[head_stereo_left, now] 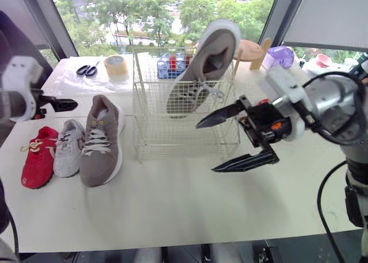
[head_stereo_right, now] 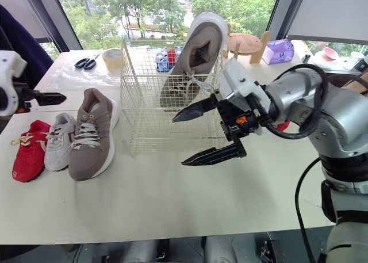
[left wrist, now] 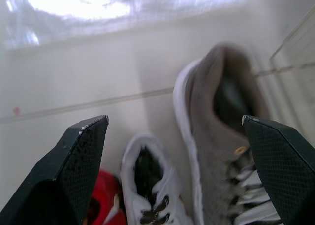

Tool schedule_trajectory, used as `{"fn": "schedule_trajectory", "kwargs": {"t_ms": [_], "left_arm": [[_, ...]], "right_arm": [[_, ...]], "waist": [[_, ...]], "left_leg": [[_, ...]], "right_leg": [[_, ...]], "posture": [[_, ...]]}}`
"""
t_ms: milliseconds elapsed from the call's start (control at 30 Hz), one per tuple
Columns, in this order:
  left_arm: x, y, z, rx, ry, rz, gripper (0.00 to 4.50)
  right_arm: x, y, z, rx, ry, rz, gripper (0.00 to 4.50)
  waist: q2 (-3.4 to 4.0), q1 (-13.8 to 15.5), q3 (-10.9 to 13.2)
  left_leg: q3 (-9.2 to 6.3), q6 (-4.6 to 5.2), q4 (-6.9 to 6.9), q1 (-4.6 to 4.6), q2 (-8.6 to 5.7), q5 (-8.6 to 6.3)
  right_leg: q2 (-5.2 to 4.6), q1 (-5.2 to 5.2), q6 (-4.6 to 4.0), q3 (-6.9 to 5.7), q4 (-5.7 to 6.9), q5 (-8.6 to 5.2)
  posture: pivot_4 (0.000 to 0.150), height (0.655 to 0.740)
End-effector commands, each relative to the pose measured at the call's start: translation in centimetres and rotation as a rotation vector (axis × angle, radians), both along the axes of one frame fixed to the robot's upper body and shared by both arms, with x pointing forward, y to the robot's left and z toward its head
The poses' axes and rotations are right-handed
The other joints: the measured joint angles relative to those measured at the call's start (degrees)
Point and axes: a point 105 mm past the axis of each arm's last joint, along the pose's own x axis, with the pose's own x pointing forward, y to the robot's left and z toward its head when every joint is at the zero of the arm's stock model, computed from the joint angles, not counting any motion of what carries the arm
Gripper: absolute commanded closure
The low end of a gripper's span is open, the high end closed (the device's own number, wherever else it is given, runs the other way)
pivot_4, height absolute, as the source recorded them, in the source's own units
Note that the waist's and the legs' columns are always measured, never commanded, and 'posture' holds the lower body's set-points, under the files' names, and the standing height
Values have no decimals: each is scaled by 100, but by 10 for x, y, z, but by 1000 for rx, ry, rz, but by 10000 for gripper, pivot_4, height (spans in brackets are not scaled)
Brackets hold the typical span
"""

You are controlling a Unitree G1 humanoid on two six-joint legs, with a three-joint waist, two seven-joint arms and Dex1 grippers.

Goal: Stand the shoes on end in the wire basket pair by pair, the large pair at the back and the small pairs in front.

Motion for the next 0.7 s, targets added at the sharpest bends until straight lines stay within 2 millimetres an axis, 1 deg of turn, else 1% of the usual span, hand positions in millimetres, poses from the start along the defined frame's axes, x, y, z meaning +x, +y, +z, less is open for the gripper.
{"fn": "schedule_trajectory", "kwargs": {"t_ms": [33, 100, 267, 467, 533, 633, 667, 700], "left_arm": [[13, 1, 10, 13, -15, -18, 0], [25, -5, 8, -3, -9, -61, 0], [46, -16, -3, 10, 41, -132, 0], [57, -26, -38, 102, 179, -193, 0], [62, -28, -44, 132, 185, -193, 0], [72, -35, -56, 166, 157, -196, 8023], [74, -37, -58, 162, 149, -191, 13450], [75, -38, -60, 153, 143, -185, 17335]], "right_arm": [[3, 2, 4, 22, -59, 5, 348], [5, 2, 1, 38, -56, -19, 348], [9, 2, -6, 66, -48, -107, 348], [8, 0, -4, 110, -54, -191, 348], [9, -1, -1, 126, -55, -211, 348], [10, 0, 2, 148, -61, -241, 0], [11, -1, 2, 151, -61, -250, 0], [11, -1, 3, 150, -61, -256, 0]], "waist": [[-1, -1, -1], [-1, -5, -1], [-2, -24, 0], [-2, -39, 0], [-3, -38, 0], [-3, -30, 0], [-3, -29, 0], [-3, -29, 0]], "left_leg": [[1, 0, 3, -18, -5, 0], [7, -2, 9, -44, -10, 2], [10, -1, 4, -45, -13, 2], [11, 1, 4, -44, -11, 1], [11, 1, 4, -44, -11, 0], [10, 2, 4, -45, -10, 0], [9, 2, 4, -45, -10, 0], [7, 3, 5, -45, -10, 0]], "right_leg": [[-2, -17, 2, 1, 1, 1], [-5, -45, 9, 0, 10, 8], [-4, -46, 9, -8, 11, 8], [-5, -46, 9, -7, 11, 7], [-5, -47, 9, -7, 12, 8], [-11, -46, 10, -7, 11, 8], [-12, -46, 10, -7, 11, 8], [-12, -46, 10, -7, 11, 8]], "posture": [[1500, 7400], [1500, 7400], [1500, 7400], [1500, 7400], [1500, 7400], [1500, 7400], [1500, 7400], [1500, 7400]]}}
